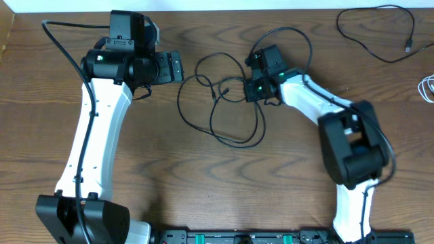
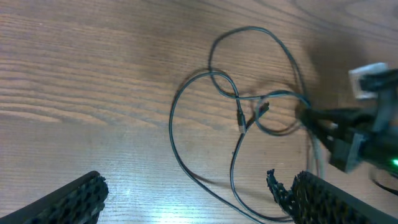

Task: Untangle cables

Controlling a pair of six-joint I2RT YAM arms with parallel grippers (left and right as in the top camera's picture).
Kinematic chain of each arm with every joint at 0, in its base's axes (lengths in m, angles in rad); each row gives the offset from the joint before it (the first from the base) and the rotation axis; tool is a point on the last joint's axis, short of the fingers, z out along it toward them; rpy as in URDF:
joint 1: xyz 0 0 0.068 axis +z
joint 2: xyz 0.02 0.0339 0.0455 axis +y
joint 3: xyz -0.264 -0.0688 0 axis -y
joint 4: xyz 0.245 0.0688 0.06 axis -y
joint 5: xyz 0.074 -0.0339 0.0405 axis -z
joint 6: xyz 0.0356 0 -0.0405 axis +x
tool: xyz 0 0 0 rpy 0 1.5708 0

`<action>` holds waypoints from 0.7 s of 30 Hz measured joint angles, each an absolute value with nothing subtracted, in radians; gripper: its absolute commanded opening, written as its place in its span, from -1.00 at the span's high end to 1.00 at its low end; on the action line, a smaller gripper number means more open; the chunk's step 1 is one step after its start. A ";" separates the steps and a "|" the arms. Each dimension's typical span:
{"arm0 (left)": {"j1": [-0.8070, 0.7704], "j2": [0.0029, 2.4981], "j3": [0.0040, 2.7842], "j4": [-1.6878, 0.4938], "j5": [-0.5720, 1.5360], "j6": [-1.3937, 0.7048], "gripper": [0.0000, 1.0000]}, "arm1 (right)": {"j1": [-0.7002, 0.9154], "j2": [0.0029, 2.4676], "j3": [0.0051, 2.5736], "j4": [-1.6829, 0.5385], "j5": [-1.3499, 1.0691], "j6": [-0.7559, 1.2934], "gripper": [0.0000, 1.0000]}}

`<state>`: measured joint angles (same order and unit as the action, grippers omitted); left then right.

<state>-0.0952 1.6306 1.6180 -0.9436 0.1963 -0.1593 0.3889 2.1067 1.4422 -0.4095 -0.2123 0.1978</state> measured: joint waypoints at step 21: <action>-0.095 1.631 1.618 -0.936 0.196 -0.159 -0.91 | -0.050 0.918 1.473 -0.730 -0.178 0.279 0.98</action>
<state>-0.0952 1.6306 1.6180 -0.9360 0.1959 -0.1593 -0.0502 0.9184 1.4727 -0.7296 -0.1776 0.2790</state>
